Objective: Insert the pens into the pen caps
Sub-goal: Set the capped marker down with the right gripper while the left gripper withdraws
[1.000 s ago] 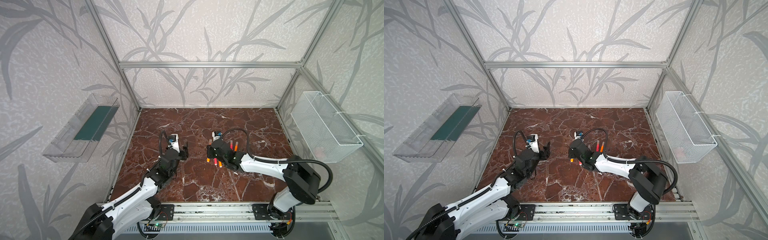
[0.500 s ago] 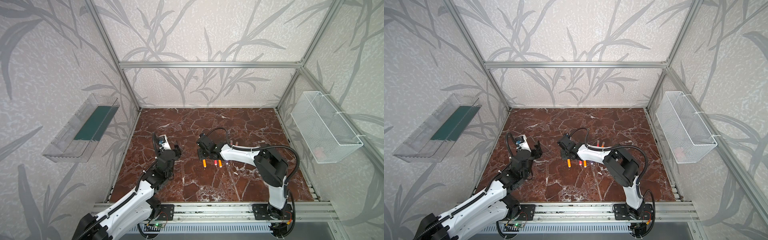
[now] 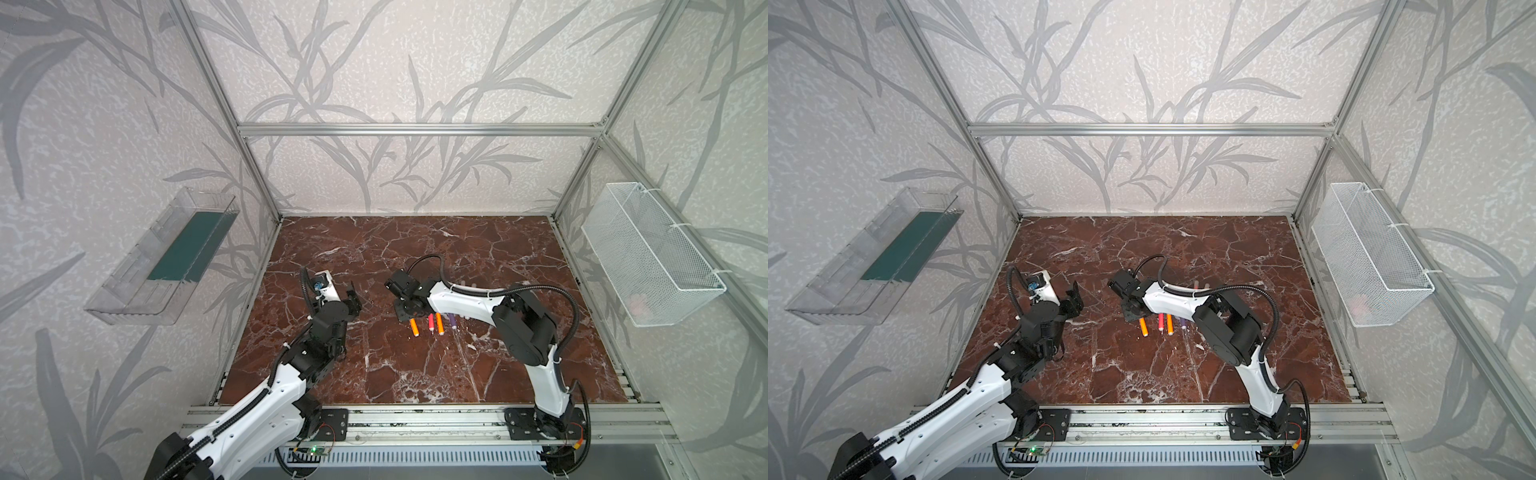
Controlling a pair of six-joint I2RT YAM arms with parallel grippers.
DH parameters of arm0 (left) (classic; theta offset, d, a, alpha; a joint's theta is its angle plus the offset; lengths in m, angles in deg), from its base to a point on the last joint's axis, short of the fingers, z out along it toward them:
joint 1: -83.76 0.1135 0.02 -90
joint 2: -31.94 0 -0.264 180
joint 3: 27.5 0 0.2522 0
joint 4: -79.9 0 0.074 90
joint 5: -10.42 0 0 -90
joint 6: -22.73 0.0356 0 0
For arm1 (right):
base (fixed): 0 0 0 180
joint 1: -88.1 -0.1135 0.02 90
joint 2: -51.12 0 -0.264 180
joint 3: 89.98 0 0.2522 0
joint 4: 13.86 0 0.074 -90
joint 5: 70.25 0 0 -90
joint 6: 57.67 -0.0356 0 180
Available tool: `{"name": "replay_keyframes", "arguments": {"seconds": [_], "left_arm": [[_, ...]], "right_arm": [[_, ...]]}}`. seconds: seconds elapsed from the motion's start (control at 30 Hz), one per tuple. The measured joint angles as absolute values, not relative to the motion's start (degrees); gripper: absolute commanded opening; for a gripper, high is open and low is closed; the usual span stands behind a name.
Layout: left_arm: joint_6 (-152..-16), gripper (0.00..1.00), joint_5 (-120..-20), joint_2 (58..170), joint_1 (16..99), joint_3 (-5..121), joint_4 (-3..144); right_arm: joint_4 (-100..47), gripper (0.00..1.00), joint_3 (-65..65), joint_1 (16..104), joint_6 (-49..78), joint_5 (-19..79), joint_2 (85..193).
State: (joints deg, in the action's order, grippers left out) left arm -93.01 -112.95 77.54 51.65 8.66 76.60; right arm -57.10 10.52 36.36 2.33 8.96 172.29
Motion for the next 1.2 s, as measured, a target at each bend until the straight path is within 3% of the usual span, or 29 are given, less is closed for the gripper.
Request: {"name": "replay_keyframes", "arguments": {"seconds": [0.4,1.03,1.2], "left_arm": [[-93.0,0.72,-112.9,77.1,52.0,8.7,76.3],[-93.1,0.74,-112.9,75.8,52.1,8.6,75.1],[-93.1,0.78,-113.4,76.8,52.9,8.6,74.4]], "right_arm": [[-61.8,0.04,14.3,36.4,2.6,5.6,175.0],[-60.5,0.21,14.4,36.4,2.5,4.3,175.3],[-59.5,0.31,14.2,36.4,2.4,4.2,175.3]]}}
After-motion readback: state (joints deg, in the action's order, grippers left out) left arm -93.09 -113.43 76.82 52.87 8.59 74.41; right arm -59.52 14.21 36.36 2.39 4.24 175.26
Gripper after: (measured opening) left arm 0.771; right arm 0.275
